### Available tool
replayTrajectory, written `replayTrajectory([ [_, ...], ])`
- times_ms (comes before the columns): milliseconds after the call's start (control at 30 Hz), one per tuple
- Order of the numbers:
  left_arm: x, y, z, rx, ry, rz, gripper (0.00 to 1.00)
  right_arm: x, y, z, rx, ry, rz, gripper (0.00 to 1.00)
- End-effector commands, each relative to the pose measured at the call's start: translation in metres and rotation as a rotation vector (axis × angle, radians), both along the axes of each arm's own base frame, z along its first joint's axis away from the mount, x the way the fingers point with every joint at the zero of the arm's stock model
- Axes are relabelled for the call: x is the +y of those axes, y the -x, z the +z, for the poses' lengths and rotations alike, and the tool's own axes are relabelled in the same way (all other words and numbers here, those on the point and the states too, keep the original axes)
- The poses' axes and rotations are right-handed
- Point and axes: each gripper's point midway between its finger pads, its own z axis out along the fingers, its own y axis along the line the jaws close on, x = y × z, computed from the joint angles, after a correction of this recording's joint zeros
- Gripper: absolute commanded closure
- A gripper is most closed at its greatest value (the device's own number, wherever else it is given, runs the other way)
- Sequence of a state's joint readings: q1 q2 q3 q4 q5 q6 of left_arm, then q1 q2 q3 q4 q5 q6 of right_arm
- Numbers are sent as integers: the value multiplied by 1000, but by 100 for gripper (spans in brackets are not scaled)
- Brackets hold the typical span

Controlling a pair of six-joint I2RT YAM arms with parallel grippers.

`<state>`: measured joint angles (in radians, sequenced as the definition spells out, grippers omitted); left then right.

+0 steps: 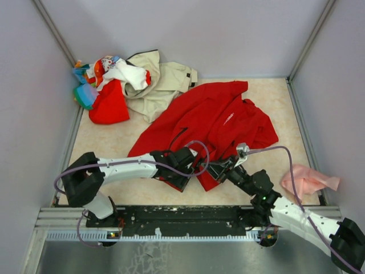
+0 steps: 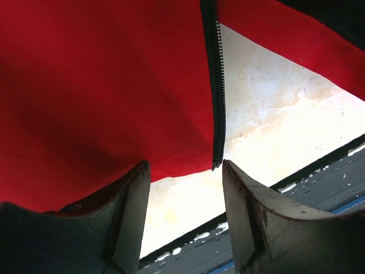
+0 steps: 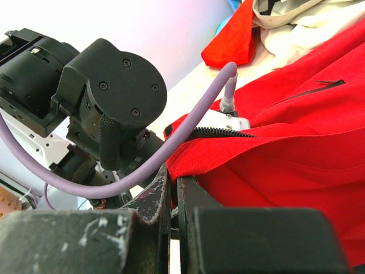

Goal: Zip up the jacket
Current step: Pick up the jacket from the center of the board.

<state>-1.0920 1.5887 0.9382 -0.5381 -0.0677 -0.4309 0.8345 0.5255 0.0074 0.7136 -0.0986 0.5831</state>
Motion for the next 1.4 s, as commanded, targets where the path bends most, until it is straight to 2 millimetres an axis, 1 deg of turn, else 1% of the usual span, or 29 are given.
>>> replayTrajectory([
  [0, -9, -5, -4, -22, 0, 11, 41, -5, -2, -5, -25, -5, -26, 100],
  [167, 3, 0, -25, -7, -76, 22, 42, -5, -2, -6, -22, -3, -28, 100],
  [333, 10, 4, -39, 14, -121, 27, 46, -5, -3, -6, -23, 2, -27, 100],
  [400, 8, 5, -36, 20, -113, 21, 47, -4, -3, -6, -22, 3, -25, 100],
  [500, 4, 3, -20, 1, -81, 16, 46, -4, -3, -5, -23, 1, -24, 100],
  [567, 4, -2, -11, -28, -77, 23, 45, -4, -3, -4, -26, 0, -25, 100],
  [600, 6, -3, -11, -34, -84, 24, 45, -4, -3, -4, -26, -1, -24, 100],
  [800, 14, 4, -23, 4, -123, 28, 46, -3, -2, -4, -23, -1, -18, 100],
  [867, 14, 4, -21, -1, -121, 30, 48, -3, -2, -4, -23, -1, -18, 100],
  [1000, 10, 0, -11, -25, -94, 30, 56, -3, -2, -4, -22, -4, -17, 100],
  [1067, 11, 0, -13, -23, -101, 28, 58, -3, -1, -3, -25, -7, -14, 100],
  [1167, 13, 6, -22, 9, -122, 22, 57, -3, -1, -3, -24, -7, -14, 100],
  [1233, 15, 10, -27, 25, -133, 20, 54, -3, -1, -3, -23, -6, -15, 100],
  [1300, 16, 13, -28, 33, -135, 21, 50, -4, -1, -3, -24, -6, -17, 100],
  [1367, 16, 14, -29, 39, -135, 23, 48, -4, -1, -4, -21, -4, -18, 100],
])
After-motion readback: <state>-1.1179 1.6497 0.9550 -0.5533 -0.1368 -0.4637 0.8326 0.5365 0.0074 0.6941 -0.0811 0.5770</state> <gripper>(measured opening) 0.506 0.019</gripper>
